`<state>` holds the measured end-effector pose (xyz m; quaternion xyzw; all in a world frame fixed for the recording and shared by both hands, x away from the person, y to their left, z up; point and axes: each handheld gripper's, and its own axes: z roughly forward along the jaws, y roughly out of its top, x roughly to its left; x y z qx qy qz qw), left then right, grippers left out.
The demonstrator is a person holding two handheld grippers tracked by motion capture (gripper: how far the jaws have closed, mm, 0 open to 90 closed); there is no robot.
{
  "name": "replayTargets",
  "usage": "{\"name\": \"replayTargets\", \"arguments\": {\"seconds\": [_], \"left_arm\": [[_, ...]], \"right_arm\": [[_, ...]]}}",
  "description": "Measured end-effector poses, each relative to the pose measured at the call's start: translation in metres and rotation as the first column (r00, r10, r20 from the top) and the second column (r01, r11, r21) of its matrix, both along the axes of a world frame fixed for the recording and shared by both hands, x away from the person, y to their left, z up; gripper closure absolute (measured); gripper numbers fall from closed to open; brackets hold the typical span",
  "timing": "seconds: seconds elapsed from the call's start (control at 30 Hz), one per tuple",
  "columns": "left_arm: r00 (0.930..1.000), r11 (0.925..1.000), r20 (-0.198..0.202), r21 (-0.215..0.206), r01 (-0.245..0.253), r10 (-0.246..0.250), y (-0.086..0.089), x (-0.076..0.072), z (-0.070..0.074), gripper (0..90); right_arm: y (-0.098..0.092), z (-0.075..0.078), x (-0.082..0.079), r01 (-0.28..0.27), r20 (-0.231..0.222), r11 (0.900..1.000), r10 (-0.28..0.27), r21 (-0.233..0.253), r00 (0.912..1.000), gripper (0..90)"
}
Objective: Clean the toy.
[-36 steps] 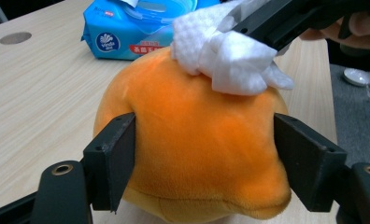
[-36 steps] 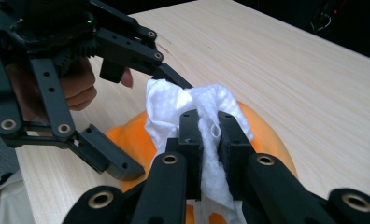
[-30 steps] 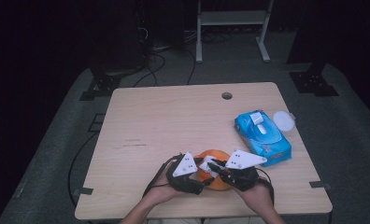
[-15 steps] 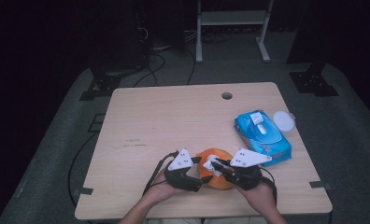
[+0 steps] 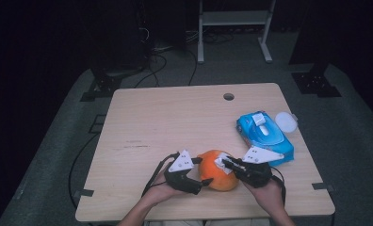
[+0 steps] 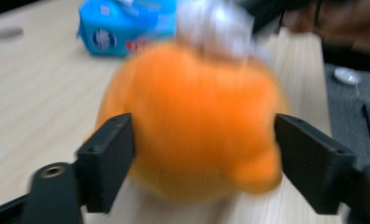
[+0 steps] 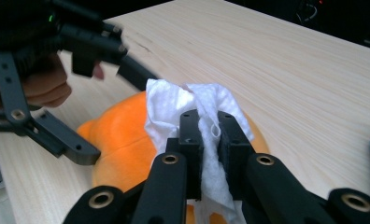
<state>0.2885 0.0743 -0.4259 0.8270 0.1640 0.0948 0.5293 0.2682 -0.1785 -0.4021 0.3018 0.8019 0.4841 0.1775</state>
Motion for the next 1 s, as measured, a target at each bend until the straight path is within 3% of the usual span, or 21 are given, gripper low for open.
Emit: {"name": "replayTargets", "arguments": {"seconds": [0.03, 0.1, 0.17, 0.3, 0.37, 0.43, 0.5, 0.53, 0.57, 0.63, 0.77, 0.87, 0.93, 1.0], "left_arm": [[1.0, 0.9999, 0.005, -0.01, 0.006, -0.006, -0.002, -0.001, 0.001, 20.0], [0.9997, 0.9987, 0.024, 0.05, -0.009, 0.008, -0.006, -0.002, -0.001, 20.4], [0.9998, 0.9989, 0.017, 0.045, -0.014, 0.014, -0.004, -0.001, -0.006, 21.9], [0.9988, 0.9982, -0.032, 0.049, -0.035, 0.037, 0.005, 0.006, -0.01, 23.9], [0.999, 0.9986, -0.03, 0.043, -0.032, 0.033, 0.005, 0.006, -0.009, 23.8], [0.9997, 0.9994, 0.003, 0.022, -0.026, 0.026, 0.002, 0.004, -0.004, 19.7], [0.9994, 0.9999, 0.032, 0.0, -0.015, 0.015, -0.002, 0.002, -0.001, 17.6], [0.999, 0.9993, 0.041, 0.034, -0.017, 0.016, -0.005, 0.002, -0.003, 17.6], [0.9986, 0.9987, 0.049, 0.047, -0.023, 0.02, -0.006, 0.002, -0.004, 18.2], [0.9994, 0.9992, 0.028, 0.034, -0.019, 0.018, -0.003, 0.003, -0.008, 19.9], [0.9991, 0.9981, 0.008, 0.044, -0.043, 0.042, 0.003, 0.006, -0.011, 23.0], [0.999, 0.998, -0.01, 0.046, -0.043, 0.044, 0.008, 0.009, -0.011, 24.0], [0.9993, 0.9985, 0.001, 0.041, -0.037, 0.037, 0.008, 0.009, -0.009, 22.6], [0.9995, 0.9994, 0.008, 0.014, -0.032, 0.032, 0.006, 0.009, -0.006, 16.4]], "right_arm": [[0.003, -0.001, -0.001, -0.026, -0.006, 1.0, 0.026, 0.015, 0.9996, 81.4], [0.018, -0.002, -0.005, -0.076, 0.001, 0.997, 0.076, -0.003, 0.9971, 81.4], [0.024, -0.002, -0.006, -0.076, 0.02, 0.996, 0.077, -0.045, 0.9969, 81.3], [0.015, -0.004, -0.004, -0.025, 0.016, 0.996, 0.026, -0.083, 0.9995, 81.4], [0.005, -0.007, 0.0, -0.004, -0.013, 0.998, 0.003, -0.066, 0.9999, 81.4], [0.004, -0.007, 0.0, -0.002, -0.019, 0.999, 0.001, -0.051, 0.9998, 81.3], [0.009, -0.007, -0.002, -0.028, -0.018, 0.999, 0.027, -0.026, 0.9995, 81.3], [0.013, -0.007, -0.003, -0.052, -0.014, 0.999, 0.052, -0.015, 0.9985, 81.3], [0.018, -0.006, -0.005, -0.059, -0.002, 0.998, 0.059, -0.035, 0.9983, 81.3], [0.02, -0.005, -0.004, -0.052, 0.006, 0.997, 0.052, -0.062, 0.9986, 81.3], [0.007, -0.008, 0.001, -0.01, -0.013, 0.998, 0.009, -0.055, 0.9999, 81.4], [-0.008, -0.015, 0.009, 0.047, -0.051, 0.997, -0.05, -0.06, 0.9975, 81.4], [-0.012, -0.019, 0.011, 0.055, -0.083, 0.998, -0.057, -0.024, 0.9949, 81.4], [-0.006, -0.016, 0.008, 0.034, -0.056, 0.999, -0.036, -0.022, 0.9978, 81.3]]}}
